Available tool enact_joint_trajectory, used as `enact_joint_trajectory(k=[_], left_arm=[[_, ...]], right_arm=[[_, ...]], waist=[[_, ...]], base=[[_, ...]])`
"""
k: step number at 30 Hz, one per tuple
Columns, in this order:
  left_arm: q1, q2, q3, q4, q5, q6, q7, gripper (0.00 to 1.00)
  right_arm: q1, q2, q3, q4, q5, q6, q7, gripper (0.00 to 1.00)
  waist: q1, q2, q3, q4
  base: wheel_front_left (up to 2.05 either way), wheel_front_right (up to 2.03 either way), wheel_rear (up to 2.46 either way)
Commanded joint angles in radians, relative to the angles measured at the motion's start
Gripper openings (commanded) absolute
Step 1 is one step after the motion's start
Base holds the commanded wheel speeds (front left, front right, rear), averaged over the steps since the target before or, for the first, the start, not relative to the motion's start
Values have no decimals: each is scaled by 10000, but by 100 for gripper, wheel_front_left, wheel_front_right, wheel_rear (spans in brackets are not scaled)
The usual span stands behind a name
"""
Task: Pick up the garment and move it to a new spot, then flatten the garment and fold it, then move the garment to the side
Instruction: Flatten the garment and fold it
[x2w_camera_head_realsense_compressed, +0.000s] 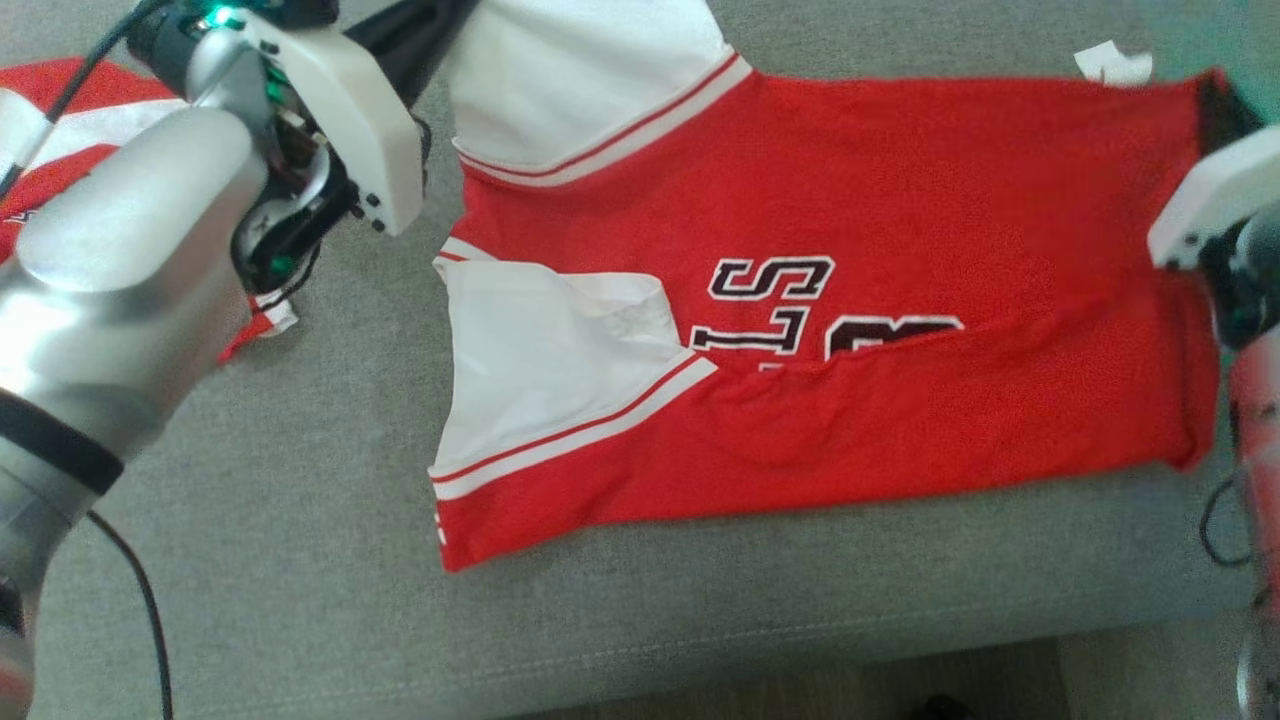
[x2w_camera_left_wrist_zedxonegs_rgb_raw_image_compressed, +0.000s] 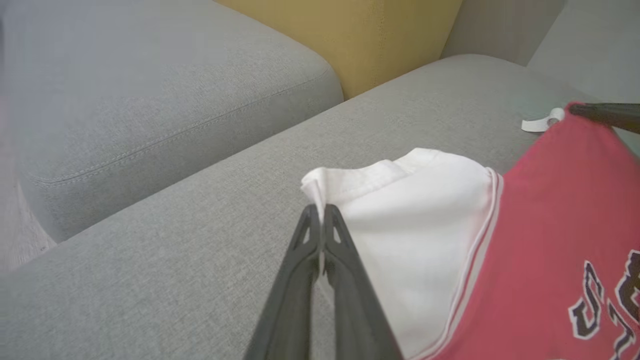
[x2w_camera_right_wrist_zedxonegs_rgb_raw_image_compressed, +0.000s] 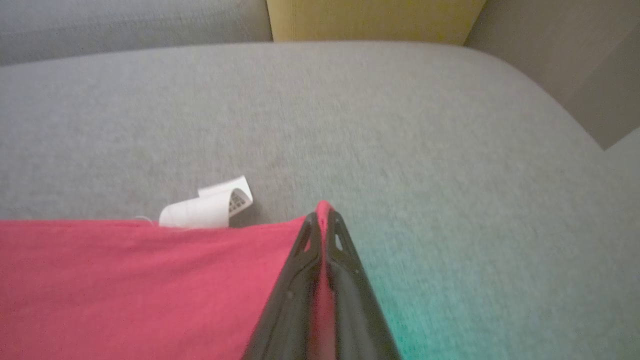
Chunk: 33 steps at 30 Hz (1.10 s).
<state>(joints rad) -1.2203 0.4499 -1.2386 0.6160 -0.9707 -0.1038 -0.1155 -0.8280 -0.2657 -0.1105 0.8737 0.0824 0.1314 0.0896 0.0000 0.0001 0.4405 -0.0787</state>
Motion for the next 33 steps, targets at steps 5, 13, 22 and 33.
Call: enact_joint_trajectory(k=[5,13,22,33], left_arm=[[-999,410,723,130,-19,305,-340,0],[-1600,166,967,689,272,697,-893,0],[-1787,-355,1237,1346,611,714,-1383,0],[-199,201,1042,122,902,329,-1456,0]], right_arm=[[-969,-187,104,-367,199,-7,-771,0],[-2175,-211,160,-79,457,-7,-1620,0],[-2893,-118,276,978,580,-7,-2066,0],[-1770,-680,1141,1712,1562,-7,-2077,0]], waist=[[0,-1,203,58],[0,-1,560,178],[0,-1,595,341],[0,-1,-309,711]], base=[[0,0,0],[0,0,0],[0,0,0],[0,0,0]])
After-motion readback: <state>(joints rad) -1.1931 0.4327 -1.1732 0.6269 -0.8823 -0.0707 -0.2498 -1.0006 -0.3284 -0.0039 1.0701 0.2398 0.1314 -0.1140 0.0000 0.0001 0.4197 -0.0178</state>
